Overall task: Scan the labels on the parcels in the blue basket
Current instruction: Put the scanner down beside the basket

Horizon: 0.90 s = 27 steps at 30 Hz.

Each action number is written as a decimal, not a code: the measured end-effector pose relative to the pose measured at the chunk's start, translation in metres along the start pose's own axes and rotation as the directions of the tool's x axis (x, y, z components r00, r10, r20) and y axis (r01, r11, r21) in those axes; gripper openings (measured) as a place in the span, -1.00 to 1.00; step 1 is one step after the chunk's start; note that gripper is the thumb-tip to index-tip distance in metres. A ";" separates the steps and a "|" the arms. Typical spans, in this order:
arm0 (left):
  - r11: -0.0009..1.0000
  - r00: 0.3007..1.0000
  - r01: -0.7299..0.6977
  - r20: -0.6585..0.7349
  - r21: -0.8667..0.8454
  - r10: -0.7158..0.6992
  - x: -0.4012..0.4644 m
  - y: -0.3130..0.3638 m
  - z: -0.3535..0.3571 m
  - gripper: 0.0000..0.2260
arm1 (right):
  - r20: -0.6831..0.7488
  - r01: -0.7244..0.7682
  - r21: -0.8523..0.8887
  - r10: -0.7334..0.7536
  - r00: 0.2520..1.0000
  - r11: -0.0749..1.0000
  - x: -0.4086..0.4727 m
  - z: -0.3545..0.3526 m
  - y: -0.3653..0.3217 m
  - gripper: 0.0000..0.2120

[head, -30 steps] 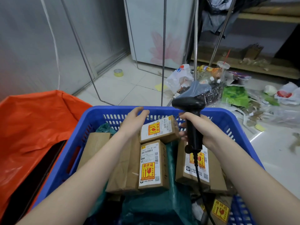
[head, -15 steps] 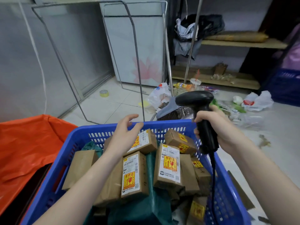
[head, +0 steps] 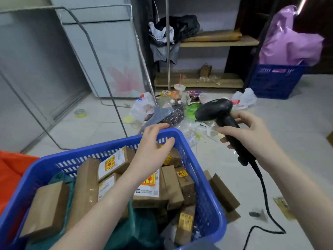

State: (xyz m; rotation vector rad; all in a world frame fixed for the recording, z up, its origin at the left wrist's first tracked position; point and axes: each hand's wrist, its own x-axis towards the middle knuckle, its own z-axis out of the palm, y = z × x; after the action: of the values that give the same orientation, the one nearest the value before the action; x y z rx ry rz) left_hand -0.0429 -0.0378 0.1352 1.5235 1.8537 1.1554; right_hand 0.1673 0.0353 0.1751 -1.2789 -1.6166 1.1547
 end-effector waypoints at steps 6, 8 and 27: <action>0.998 0.994 0.016 0.105 0.066 -0.023 0.003 -0.018 0.049 -0.66 | 0.001 -0.083 -0.100 0.083 0.997 0.992 -0.003 -0.008 0.065 -0.95; 0.993 0.988 -0.011 0.152 0.117 -0.007 0.003 -0.030 0.065 -0.66 | 0.012 -0.137 -0.150 0.140 0.990 0.979 -0.003 -0.006 0.091 -0.98; 0.959 0.934 -0.076 0.355 0.274 -0.028 -0.007 -0.139 0.144 -0.44 | 0.117 -0.480 -0.372 0.553 0.825 0.795 -0.005 0.037 0.290 -0.53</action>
State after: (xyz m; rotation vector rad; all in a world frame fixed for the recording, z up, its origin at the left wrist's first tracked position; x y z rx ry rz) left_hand -0.0037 -0.0041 -0.0584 1.7783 1.8041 0.5819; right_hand 0.2182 0.0492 -0.1124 -1.9666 -1.7190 1.4360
